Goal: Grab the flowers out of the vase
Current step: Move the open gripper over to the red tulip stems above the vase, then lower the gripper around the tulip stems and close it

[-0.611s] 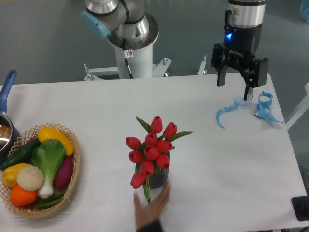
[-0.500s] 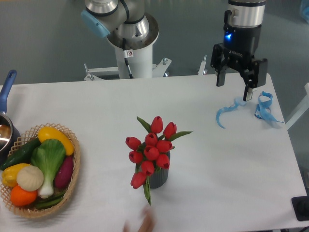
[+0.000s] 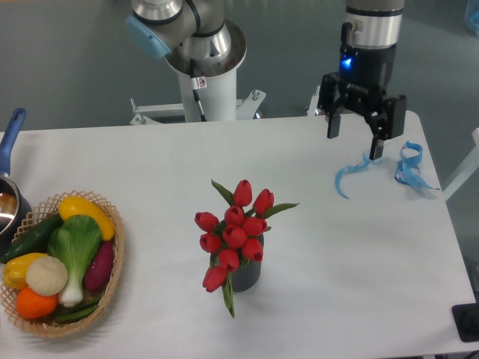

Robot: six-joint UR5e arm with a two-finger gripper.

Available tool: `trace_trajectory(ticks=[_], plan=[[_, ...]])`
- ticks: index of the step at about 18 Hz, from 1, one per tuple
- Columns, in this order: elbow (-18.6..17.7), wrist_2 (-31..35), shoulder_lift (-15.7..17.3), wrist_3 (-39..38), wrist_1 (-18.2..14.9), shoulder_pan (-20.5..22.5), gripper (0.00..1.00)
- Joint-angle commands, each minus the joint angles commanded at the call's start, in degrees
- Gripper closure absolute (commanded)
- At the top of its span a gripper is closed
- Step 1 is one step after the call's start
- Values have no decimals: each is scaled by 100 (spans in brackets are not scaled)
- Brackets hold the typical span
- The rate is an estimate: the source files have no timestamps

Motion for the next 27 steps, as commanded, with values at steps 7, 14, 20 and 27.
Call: trace_trajectory(ticks=[7, 14, 20, 27], plan=[[-150, -1009, -97, -1206, 80, -88, 0], [-282, -1160, -368, -1374, 378, -544, 0], [-703, -1396, -510, -1339, 555, -651, 0], [-1038, -2399, -676, -1285, 555, -624, 0]])
